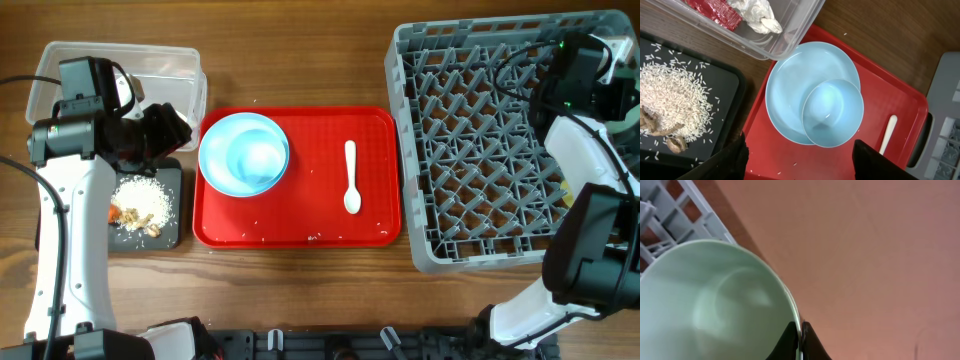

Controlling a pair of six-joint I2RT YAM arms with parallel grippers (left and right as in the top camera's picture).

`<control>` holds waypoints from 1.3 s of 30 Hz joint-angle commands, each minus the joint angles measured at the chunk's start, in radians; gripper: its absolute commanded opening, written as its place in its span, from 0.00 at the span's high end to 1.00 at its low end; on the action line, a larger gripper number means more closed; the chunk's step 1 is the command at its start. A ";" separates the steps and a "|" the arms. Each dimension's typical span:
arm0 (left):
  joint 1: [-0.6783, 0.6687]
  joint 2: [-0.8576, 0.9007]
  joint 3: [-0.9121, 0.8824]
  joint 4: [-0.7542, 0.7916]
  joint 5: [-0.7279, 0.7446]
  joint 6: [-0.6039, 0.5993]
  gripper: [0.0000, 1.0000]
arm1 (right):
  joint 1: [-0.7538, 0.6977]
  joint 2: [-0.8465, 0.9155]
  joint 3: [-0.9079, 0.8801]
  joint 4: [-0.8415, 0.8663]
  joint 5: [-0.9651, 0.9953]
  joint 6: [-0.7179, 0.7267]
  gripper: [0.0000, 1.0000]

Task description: Sort waste into correct bins and load items into the dishwasher rack

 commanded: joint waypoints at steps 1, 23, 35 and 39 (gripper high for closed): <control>-0.002 0.006 -0.001 0.000 -0.010 0.006 0.32 | -0.002 0.024 -0.008 0.008 0.047 -0.058 0.96; -0.002 0.006 -0.001 -0.001 -0.010 0.006 0.31 | 0.178 -0.030 -0.010 -0.335 -0.320 0.157 0.49; -0.002 0.006 -0.001 -0.008 -0.010 0.005 0.21 | 0.607 -0.350 -0.010 -0.592 -1.121 0.547 0.37; -0.002 0.006 -0.001 -0.008 -0.010 0.005 0.20 | 0.771 -0.208 -0.010 -0.634 -1.115 0.701 0.37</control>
